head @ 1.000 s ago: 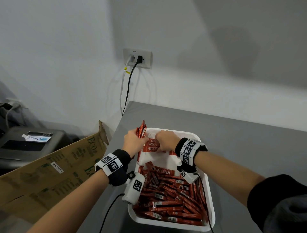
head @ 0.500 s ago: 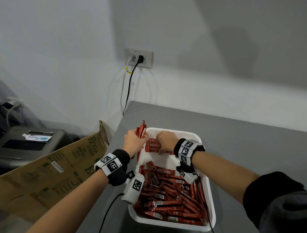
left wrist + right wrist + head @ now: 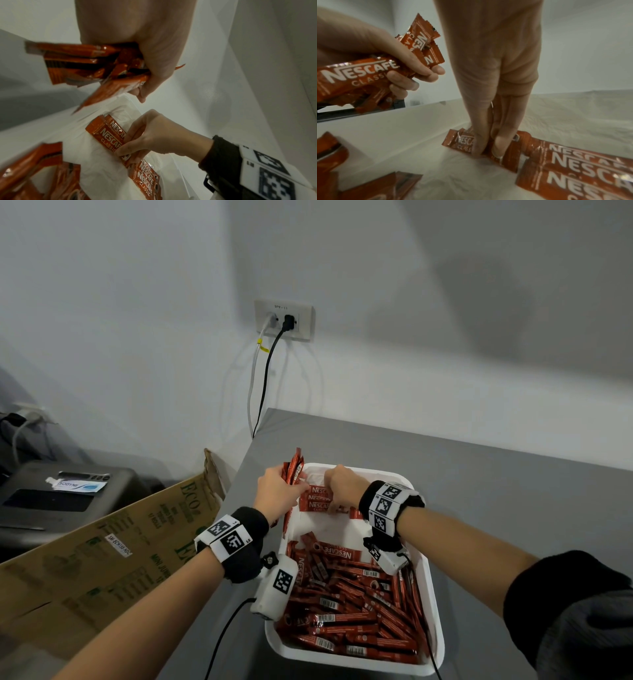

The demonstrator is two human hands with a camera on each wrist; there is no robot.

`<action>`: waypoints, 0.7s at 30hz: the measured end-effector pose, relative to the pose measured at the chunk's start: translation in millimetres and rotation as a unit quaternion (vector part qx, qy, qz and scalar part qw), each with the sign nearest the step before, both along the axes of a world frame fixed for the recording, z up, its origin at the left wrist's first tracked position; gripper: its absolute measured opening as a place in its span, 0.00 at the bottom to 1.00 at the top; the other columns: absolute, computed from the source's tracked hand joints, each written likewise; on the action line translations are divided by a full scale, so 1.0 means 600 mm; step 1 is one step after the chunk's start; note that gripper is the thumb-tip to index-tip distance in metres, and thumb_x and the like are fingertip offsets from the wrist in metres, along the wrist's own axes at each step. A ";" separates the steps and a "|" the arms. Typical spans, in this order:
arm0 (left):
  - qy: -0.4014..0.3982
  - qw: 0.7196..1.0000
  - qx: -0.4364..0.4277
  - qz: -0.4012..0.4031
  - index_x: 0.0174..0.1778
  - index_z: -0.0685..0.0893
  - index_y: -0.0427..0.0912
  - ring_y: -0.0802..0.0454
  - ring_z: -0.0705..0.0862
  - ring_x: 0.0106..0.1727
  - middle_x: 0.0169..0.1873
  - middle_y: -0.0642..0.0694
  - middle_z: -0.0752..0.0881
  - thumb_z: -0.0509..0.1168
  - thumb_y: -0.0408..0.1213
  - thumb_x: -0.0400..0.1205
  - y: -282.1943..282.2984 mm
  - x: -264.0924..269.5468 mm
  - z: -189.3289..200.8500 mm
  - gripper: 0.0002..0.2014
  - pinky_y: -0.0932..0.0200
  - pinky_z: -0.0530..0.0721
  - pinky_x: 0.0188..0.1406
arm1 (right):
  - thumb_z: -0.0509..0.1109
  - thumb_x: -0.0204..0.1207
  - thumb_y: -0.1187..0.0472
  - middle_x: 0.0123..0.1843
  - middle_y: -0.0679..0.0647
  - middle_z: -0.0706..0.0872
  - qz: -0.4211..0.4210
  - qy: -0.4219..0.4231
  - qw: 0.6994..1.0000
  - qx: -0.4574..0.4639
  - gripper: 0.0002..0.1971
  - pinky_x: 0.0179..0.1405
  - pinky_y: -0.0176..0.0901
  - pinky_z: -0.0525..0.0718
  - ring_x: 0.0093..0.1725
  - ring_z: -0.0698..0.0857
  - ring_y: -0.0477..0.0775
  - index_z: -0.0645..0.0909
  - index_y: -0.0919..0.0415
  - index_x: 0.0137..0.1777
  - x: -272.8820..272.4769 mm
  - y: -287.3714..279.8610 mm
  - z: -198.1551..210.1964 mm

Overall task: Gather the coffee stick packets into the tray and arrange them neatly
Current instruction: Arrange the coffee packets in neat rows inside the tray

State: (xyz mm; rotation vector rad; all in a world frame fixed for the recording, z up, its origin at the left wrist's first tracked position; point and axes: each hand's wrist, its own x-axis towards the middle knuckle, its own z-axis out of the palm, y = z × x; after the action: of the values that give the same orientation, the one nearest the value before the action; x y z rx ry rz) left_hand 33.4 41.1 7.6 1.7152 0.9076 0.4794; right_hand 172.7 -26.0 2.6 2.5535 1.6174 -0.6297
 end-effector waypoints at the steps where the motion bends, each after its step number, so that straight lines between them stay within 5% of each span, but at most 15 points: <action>1: 0.001 1.000 0.000 -0.001 0.46 0.84 0.40 0.56 0.82 0.33 0.42 0.42 0.86 0.70 0.30 0.76 -0.001 0.000 0.000 0.05 0.72 0.81 0.25 | 0.82 0.65 0.62 0.48 0.60 0.80 0.000 0.002 1.000 0.002 0.20 0.44 0.42 0.78 0.44 0.76 0.53 0.81 0.70 0.53 0.001 0.001 -0.001; 5: 0.000 1.000 -0.001 -0.003 0.44 0.83 0.43 0.57 0.82 0.34 0.42 0.43 0.86 0.70 0.31 0.77 -0.002 -0.001 0.000 0.04 0.69 0.81 0.29 | 0.80 0.67 0.63 0.58 0.63 0.83 0.012 -0.005 1.000 -0.003 0.20 0.48 0.42 0.79 0.52 0.83 0.59 0.80 0.70 0.56 -0.002 0.000 0.000; 7: -0.002 1.000 0.001 -0.003 0.45 0.83 0.42 0.56 0.82 0.33 0.41 0.44 0.86 0.70 0.30 0.76 -0.001 -0.001 0.001 0.05 0.71 0.81 0.26 | 0.79 0.67 0.64 0.55 0.63 0.82 0.006 -0.010 1.000 -0.004 0.18 0.41 0.42 0.78 0.46 0.80 0.57 0.80 0.69 0.54 -0.002 0.002 0.002; 9: 0.000 1.000 0.004 0.000 0.45 0.83 0.41 0.56 0.81 0.33 0.41 0.43 0.86 0.70 0.31 0.76 0.000 -0.001 0.001 0.05 0.73 0.81 0.24 | 0.78 0.67 0.66 0.46 0.61 0.78 -0.012 -0.017 1.000 0.001 0.11 0.29 0.38 0.73 0.41 0.76 0.55 0.77 0.66 0.41 0.000 0.004 0.001; 12: 0.000 1.000 -0.002 0.003 0.45 0.83 0.41 0.55 0.81 0.32 0.40 0.43 0.85 0.70 0.31 0.76 0.001 0.000 0.000 0.04 0.72 0.81 0.24 | 0.77 0.67 0.67 0.38 0.56 0.75 -0.026 -0.015 0.999 0.013 0.20 0.22 0.36 0.67 0.39 0.76 0.56 0.65 0.59 0.30 0.003 0.006 -0.005; 14: 0.002 1.000 -0.002 0.002 0.46 0.83 0.40 0.55 0.81 0.32 0.39 0.44 0.85 0.70 0.31 0.76 0.001 -0.001 0.000 0.04 0.73 0.81 0.24 | 0.78 0.67 0.65 0.42 0.60 0.79 -0.033 -0.015 0.999 0.007 0.13 0.26 0.39 0.73 0.39 0.77 0.55 0.74 0.63 0.37 -0.004 0.005 0.002; 16: 0.001 1.000 -0.001 0.000 0.46 0.84 0.40 0.56 0.81 0.33 0.39 0.44 0.85 0.70 0.30 0.76 0.000 -0.001 -0.001 0.04 0.72 0.81 0.24 | 0.80 0.66 0.63 0.50 0.63 0.84 -0.025 -0.008 1.000 0.006 0.16 0.36 0.44 0.79 0.41 0.77 0.55 0.80 0.68 0.49 -0.005 0.006 0.003; 21: 0.002 1.000 0.001 0.000 0.46 0.84 0.40 0.56 0.82 0.33 0.40 0.44 0.86 0.70 0.31 0.76 0.001 0.000 0.000 0.05 0.70 0.82 0.26 | 0.81 0.65 0.62 0.55 0.62 0.85 -0.010 -0.016 1.000 0.001 0.20 0.44 0.45 0.81 0.48 0.84 0.60 0.80 0.69 0.54 -0.006 0.007 0.001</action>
State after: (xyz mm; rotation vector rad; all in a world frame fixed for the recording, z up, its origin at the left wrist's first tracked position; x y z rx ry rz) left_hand 33.5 41.5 7.8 1.7182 0.9105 0.4781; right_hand 169.2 -21.6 3.1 2.5705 1.5857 -0.5865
